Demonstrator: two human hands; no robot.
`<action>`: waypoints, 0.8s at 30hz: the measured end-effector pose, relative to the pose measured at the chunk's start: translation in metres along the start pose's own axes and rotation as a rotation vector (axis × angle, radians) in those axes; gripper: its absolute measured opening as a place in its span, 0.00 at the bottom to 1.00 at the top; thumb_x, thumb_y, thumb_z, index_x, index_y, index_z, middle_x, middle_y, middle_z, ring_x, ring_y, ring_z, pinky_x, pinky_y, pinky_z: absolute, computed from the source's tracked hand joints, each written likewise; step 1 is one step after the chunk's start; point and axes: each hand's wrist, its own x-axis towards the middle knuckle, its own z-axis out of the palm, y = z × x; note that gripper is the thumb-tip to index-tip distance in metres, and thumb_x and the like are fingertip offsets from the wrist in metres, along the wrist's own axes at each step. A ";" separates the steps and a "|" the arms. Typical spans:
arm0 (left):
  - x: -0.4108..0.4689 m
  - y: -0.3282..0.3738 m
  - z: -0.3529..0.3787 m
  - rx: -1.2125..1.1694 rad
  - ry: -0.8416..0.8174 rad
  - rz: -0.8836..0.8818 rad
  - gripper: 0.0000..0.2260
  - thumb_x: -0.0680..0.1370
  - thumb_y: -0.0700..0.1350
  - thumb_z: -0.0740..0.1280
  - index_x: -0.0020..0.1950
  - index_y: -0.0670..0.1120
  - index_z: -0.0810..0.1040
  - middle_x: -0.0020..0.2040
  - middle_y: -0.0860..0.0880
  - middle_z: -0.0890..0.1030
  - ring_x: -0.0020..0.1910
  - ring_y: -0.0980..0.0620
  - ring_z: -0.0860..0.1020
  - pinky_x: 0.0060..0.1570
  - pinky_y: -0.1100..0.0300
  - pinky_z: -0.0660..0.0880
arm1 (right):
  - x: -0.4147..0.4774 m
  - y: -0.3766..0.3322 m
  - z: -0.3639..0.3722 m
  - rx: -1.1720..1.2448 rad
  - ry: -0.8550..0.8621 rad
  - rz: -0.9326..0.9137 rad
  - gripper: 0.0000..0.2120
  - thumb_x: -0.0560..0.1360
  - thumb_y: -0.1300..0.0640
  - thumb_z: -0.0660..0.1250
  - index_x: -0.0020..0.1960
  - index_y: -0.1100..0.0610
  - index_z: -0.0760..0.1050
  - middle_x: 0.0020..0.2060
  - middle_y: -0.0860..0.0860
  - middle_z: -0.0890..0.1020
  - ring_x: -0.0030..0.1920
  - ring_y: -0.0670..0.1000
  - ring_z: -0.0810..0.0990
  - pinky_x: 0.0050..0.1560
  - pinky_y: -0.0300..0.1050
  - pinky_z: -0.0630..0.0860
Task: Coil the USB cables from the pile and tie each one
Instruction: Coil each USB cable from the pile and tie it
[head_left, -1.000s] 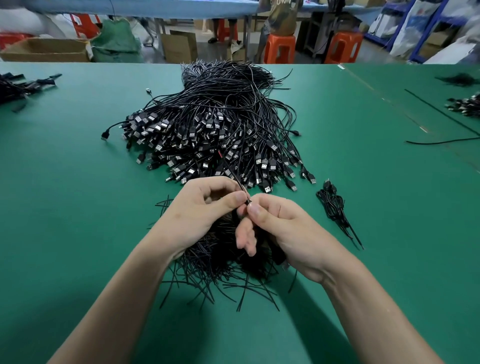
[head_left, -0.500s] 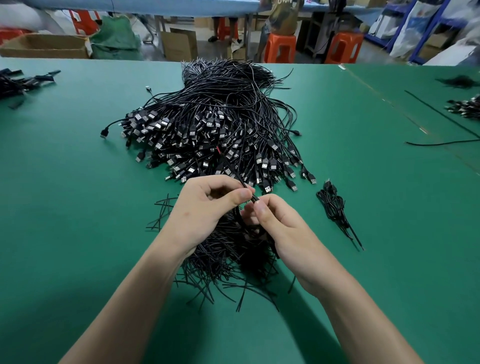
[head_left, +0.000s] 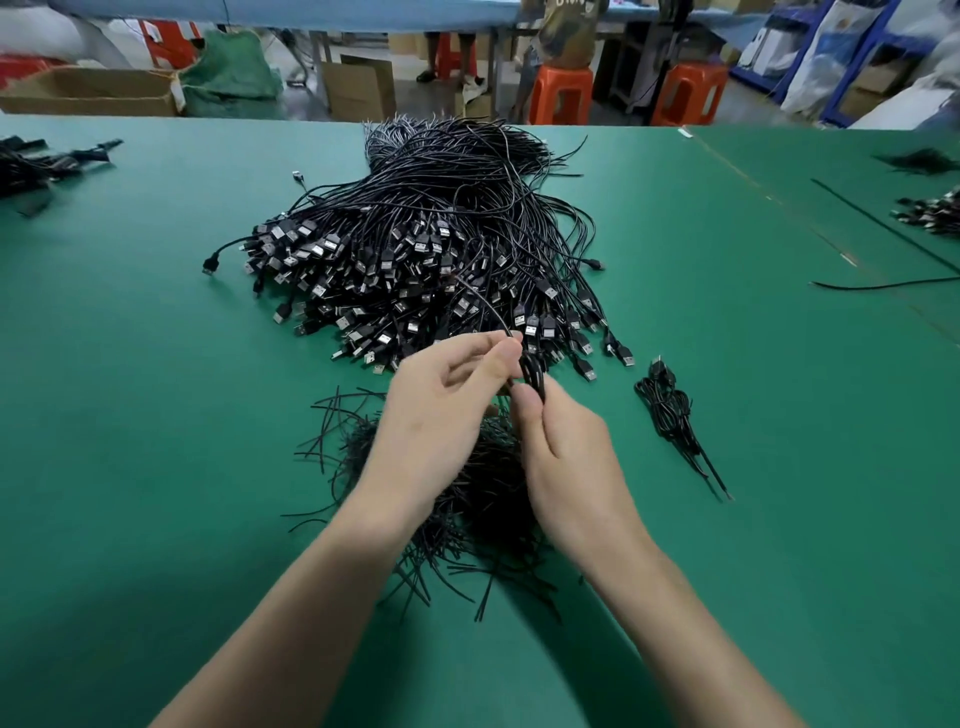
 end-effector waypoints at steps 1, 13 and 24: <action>-0.004 0.002 0.005 0.019 -0.003 0.015 0.06 0.83 0.49 0.69 0.57 0.52 0.85 0.52 0.58 0.87 0.54 0.62 0.84 0.55 0.64 0.79 | 0.002 -0.002 0.000 -0.066 0.012 0.004 0.15 0.85 0.43 0.48 0.48 0.47 0.69 0.33 0.42 0.75 0.33 0.44 0.73 0.33 0.39 0.68; -0.009 0.003 0.015 0.022 0.019 0.050 0.07 0.83 0.40 0.68 0.53 0.50 0.84 0.46 0.52 0.89 0.51 0.55 0.86 0.56 0.61 0.79 | 0.003 0.003 0.003 0.014 -0.123 0.054 0.13 0.85 0.42 0.51 0.50 0.45 0.70 0.34 0.42 0.80 0.34 0.45 0.77 0.35 0.47 0.72; -0.002 0.011 0.001 -0.168 -0.131 -0.005 0.06 0.82 0.45 0.70 0.50 0.54 0.86 0.50 0.46 0.88 0.46 0.34 0.86 0.40 0.52 0.85 | 0.003 -0.002 -0.023 1.099 -0.534 0.380 0.19 0.83 0.41 0.57 0.54 0.57 0.74 0.34 0.48 0.65 0.30 0.47 0.58 0.28 0.39 0.56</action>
